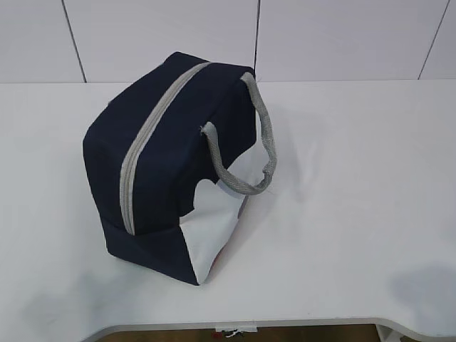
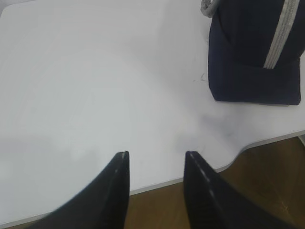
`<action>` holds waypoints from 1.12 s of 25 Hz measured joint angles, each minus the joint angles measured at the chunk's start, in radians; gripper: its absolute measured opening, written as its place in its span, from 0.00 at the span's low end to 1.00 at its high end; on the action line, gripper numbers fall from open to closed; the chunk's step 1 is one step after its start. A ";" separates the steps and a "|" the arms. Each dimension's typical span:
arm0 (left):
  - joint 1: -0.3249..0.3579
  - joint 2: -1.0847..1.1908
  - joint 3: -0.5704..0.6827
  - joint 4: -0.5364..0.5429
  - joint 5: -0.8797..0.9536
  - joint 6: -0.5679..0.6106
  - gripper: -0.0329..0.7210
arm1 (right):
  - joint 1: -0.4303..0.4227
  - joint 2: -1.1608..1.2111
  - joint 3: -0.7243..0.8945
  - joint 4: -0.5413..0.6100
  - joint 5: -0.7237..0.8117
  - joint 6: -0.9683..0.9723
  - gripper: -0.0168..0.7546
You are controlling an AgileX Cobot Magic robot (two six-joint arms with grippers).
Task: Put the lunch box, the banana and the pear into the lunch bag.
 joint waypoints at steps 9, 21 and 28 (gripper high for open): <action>0.025 0.000 0.000 0.000 0.000 -0.002 0.40 | -0.001 0.000 0.000 -0.001 0.000 0.000 0.49; 0.027 0.000 0.000 0.001 0.000 -0.002 0.38 | -0.002 0.000 0.000 0.002 0.000 0.000 0.49; 0.027 0.000 0.000 0.001 0.000 -0.002 0.37 | -0.098 0.000 0.000 0.003 0.000 0.000 0.49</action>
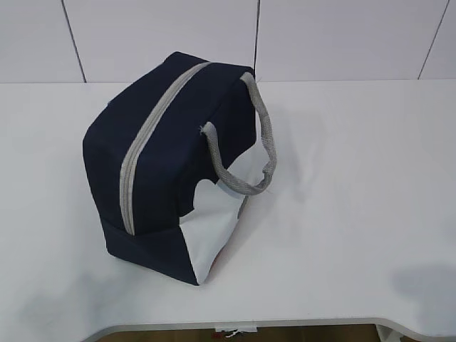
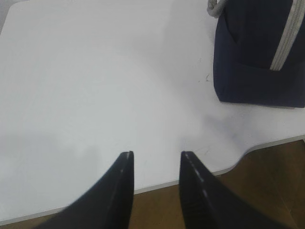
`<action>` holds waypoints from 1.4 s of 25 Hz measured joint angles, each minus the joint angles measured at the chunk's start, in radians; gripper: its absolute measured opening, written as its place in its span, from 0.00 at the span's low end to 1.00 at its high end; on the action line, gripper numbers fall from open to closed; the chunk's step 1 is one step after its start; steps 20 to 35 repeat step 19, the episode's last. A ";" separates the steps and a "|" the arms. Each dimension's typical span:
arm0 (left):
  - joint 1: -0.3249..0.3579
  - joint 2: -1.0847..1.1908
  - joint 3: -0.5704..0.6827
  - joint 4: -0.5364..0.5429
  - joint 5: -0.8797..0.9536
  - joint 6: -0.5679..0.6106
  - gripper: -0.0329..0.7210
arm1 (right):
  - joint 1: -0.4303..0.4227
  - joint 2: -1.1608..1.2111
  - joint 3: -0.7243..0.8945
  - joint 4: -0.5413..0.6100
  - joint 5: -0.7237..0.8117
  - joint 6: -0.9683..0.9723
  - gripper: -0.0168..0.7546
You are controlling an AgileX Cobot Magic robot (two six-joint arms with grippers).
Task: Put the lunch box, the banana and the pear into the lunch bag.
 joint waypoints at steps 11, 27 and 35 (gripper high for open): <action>0.000 0.000 0.000 0.000 -0.001 -0.001 0.37 | -0.053 0.000 0.000 0.000 0.000 0.000 0.47; 0.000 0.000 0.000 0.000 -0.001 -0.001 0.37 | -0.053 0.000 0.000 0.000 -0.002 0.000 0.47; 0.000 0.000 0.000 0.000 -0.001 -0.001 0.37 | -0.053 0.000 0.000 0.000 -0.002 0.000 0.47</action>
